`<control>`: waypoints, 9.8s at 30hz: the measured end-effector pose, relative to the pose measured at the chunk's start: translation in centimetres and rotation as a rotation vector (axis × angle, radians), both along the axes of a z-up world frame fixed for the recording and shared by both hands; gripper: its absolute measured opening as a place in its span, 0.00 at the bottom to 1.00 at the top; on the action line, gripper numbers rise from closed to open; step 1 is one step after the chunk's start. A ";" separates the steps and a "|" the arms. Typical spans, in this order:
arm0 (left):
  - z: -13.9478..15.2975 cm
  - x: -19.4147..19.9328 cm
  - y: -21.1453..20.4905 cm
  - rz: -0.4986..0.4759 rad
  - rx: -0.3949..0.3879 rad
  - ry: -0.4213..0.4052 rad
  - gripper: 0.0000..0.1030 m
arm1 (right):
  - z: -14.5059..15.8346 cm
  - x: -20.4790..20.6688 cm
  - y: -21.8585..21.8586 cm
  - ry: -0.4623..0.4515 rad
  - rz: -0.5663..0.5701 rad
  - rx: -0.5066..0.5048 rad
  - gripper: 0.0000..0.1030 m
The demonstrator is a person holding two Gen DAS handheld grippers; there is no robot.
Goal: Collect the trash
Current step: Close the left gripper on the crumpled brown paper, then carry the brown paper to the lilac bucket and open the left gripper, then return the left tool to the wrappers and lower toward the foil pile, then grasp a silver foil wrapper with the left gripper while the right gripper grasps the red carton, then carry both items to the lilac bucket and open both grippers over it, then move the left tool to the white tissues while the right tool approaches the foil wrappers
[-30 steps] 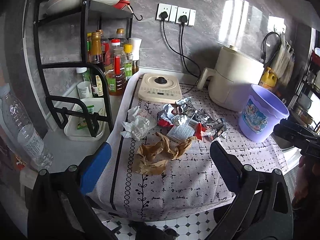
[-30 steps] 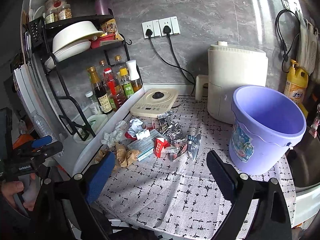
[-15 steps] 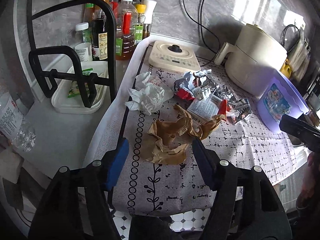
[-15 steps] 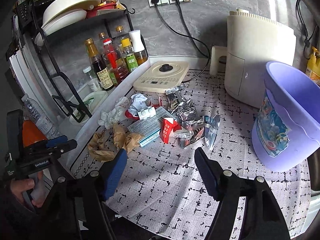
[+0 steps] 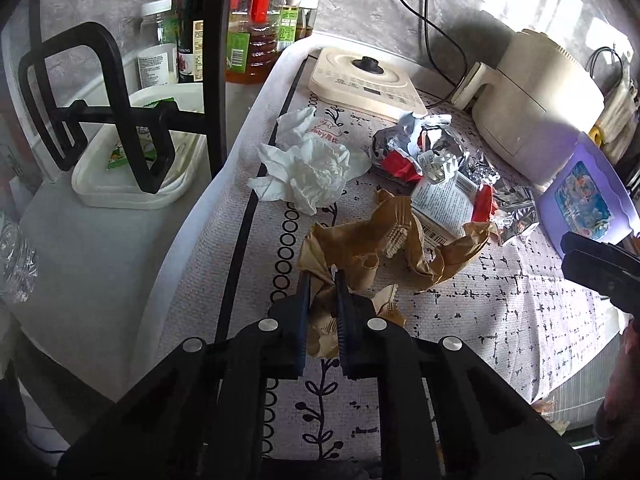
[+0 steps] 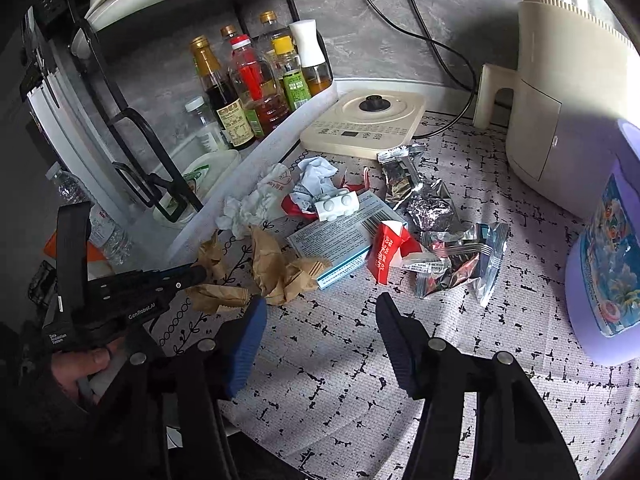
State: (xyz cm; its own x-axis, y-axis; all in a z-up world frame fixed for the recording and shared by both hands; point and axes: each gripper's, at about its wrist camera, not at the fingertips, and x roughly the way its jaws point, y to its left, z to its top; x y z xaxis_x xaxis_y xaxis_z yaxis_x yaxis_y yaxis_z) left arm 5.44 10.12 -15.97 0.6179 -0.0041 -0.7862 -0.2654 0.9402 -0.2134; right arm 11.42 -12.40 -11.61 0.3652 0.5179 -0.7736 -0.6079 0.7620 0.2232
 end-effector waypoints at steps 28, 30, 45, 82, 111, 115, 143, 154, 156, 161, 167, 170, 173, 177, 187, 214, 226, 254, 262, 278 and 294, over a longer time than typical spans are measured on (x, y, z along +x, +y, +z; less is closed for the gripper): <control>5.8 -4.1 1.5 0.104 0.110 -0.098 0.12 | 0.5 1.5 1.5 0.024 0.029 0.071 0.13; 6.6 -3.3 0.5 0.070 0.124 -0.121 0.12 | 2.0 1.0 0.1 -0.011 0.010 0.089 0.13; 12.8 2.4 -6.3 -0.148 0.148 -0.280 0.13 | 11.7 0.7 -11.7 -0.225 -0.275 0.185 0.13; 19.4 16.2 -27.0 -0.718 0.110 -0.435 0.13 | 14.1 0.0 -31.8 -0.412 -0.876 0.124 0.87; 17.0 12.0 -19.3 -0.478 0.130 -0.377 0.94 | 10.7 -2.9 -27.3 -0.332 -0.754 0.115 0.92; 16.6 10.7 -15.5 -0.400 0.137 -0.364 0.94 | 10.3 -2.5 -25.1 -0.319 -0.696 0.133 0.92; 8.4 8.5 -4.5 -0.236 0.073 -0.184 0.67 | 5.0 1.4 -10.2 -0.174 -0.274 0.086 0.61; 4.9 13.2 -3.0 -0.241 0.023 -0.113 0.56 | 2.3 3.8 -6.3 -0.079 -0.209 0.055 0.42; 4.1 14.1 -2.7 -0.239 0.012 -0.098 0.56 | 2.0 4.1 -5.6 -0.069 -0.204 0.049 0.40; 1.9 16.6 -2.4 -0.235 -0.020 -0.054 0.49 | 0.7 4.8 -3.7 -0.033 -0.184 0.026 0.40; 1.7 17.4 -2.0 -0.231 -0.048 -0.063 0.12 | -1.8 6.2 -1.6 0.023 -0.178 0.001 0.40; 2.6 16.9 -1.5 -0.216 -0.042 -0.087 0.11 | -2.6 6.7 -0.8 0.034 -0.170 -0.007 0.40; 3.7 16.2 -0.5 -0.190 -0.043 -0.121 0.11 | -3.4 7.3 -0.1 0.041 -0.172 -0.014 0.40; 5.2 15.3 0.5 -0.180 -0.062 -0.163 0.11 | -4.4 8.0 0.6 0.052 -0.183 -0.021 0.40; 6.9 13.3 0.1 -0.190 -0.038 -0.189 0.11 | -6.3 8.4 0.7 0.098 -0.163 -0.017 0.08; 16.7 9.4 -6.0 -0.225 0.063 -0.415 0.12 | 9.3 3.6 -8.3 -0.255 -0.208 0.165 0.08; 20.2 11.0 -9.6 -0.271 0.037 -0.494 0.12 | 13.7 5.3 -15.4 -0.386 -0.361 0.124 0.08; 20.3 17.7 -25.4 -0.595 -0.089 -0.494 0.12 | 12.6 -0.2 -29.9 -0.379 -0.771 0.113 0.83; 20.0 18.4 -31.3 -0.718 -0.092 -0.475 0.12 | 12.2 -2.8 -33.1 -0.364 -0.865 0.111 0.84; 18.2 15.1 -24.4 -0.567 -0.079 -0.449 0.92 | 9.9 -2.7 -30.0 -0.291 -0.769 0.123 0.87; 15.8 8.9 -11.0 -0.259 0.016 -0.394 0.92 | 6.7 -1.2 -19.6 -0.245 -0.471 0.104 0.86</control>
State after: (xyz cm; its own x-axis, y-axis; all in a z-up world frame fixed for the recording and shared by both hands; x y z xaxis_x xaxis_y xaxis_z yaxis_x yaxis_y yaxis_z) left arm 14.32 -0.92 -0.20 0.8494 -0.1874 -0.4933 0.0766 0.9687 -0.2361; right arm 10.24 -31.95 -4.92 0.7396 0.3239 -0.5900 -0.2496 0.9461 0.2066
